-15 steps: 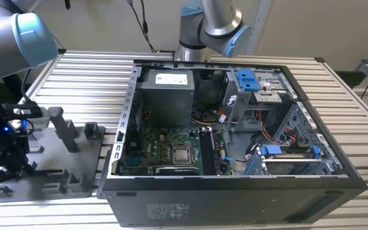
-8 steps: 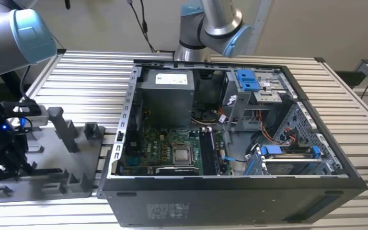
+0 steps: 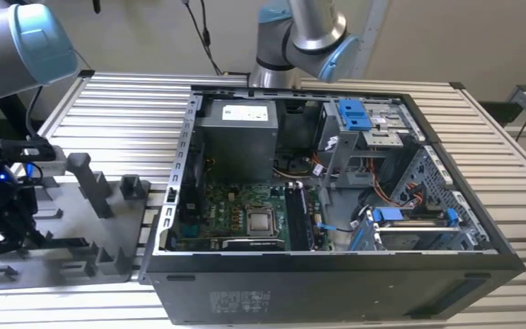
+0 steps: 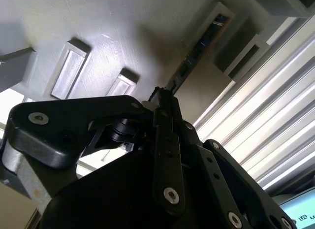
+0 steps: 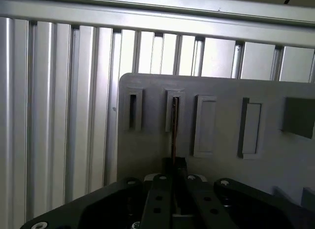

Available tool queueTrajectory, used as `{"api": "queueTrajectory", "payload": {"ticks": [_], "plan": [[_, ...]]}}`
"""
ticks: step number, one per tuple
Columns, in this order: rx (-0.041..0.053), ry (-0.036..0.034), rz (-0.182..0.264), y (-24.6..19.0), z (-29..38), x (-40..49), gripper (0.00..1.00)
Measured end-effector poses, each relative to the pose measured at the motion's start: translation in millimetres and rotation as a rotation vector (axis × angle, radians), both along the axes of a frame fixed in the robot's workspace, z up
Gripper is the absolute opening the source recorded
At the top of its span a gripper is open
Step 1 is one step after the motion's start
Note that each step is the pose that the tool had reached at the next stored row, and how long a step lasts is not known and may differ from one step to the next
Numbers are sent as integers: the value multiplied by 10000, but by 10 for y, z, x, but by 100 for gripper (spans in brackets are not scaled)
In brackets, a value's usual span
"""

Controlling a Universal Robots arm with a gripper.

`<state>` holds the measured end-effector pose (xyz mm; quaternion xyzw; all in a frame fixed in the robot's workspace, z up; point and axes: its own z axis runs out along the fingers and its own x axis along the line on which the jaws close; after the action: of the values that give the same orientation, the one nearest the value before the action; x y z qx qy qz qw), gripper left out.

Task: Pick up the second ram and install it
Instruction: 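Pick up the second ram and move it above second insertion slot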

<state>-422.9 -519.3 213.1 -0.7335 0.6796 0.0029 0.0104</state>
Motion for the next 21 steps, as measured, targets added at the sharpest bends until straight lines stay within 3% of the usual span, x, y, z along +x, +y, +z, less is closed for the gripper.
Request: {"api": "queueTrajectory", "payload": {"ticks": [12,21], "plan": [[-1,1,0,0,81,0,14],[-1,1,1,0,196,1,14]]}}
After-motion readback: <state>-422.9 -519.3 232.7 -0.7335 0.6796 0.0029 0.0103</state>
